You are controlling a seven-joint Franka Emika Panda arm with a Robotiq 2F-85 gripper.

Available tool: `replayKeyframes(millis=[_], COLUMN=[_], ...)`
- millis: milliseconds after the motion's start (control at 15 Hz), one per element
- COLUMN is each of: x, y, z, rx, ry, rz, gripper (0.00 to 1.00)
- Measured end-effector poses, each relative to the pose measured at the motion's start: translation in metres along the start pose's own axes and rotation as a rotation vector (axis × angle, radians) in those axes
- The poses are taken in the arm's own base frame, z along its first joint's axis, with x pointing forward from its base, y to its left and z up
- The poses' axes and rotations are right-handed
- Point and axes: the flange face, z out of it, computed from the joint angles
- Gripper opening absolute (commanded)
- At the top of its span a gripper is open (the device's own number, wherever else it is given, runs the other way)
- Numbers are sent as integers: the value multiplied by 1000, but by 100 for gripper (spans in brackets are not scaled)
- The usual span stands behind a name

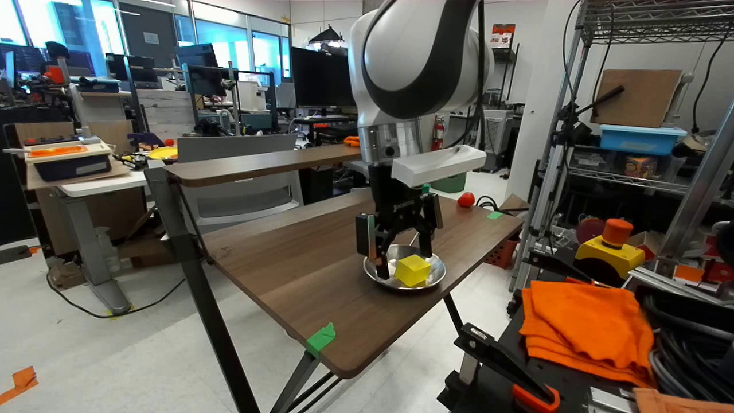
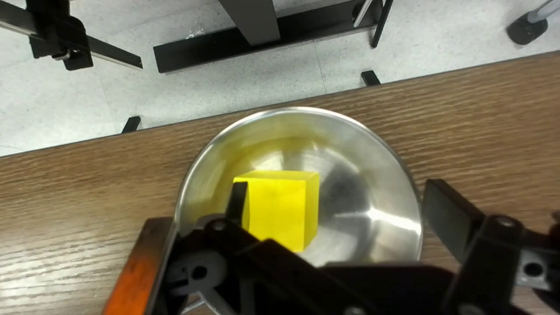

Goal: Put the yellow block on the silver pan then remove it from the pan

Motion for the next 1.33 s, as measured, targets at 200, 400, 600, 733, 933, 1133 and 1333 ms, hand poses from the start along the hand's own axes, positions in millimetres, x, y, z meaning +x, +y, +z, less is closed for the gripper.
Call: replayKeyframes(millis=[200,400,600,733,933,1133,1333], x=[0,2,4,3,0,-4,-5], y=[1,5,9,9,9,9,10], z=[-1,-4,-10,-11,-8,-4,-3], rx=[-1,-2,-1,-2,-5,-8,-12], ry=[1,9,19,21,13,5,1], rz=[2,6,14,13,10,8,12], gripper=[100,100,100,100,100,100,100])
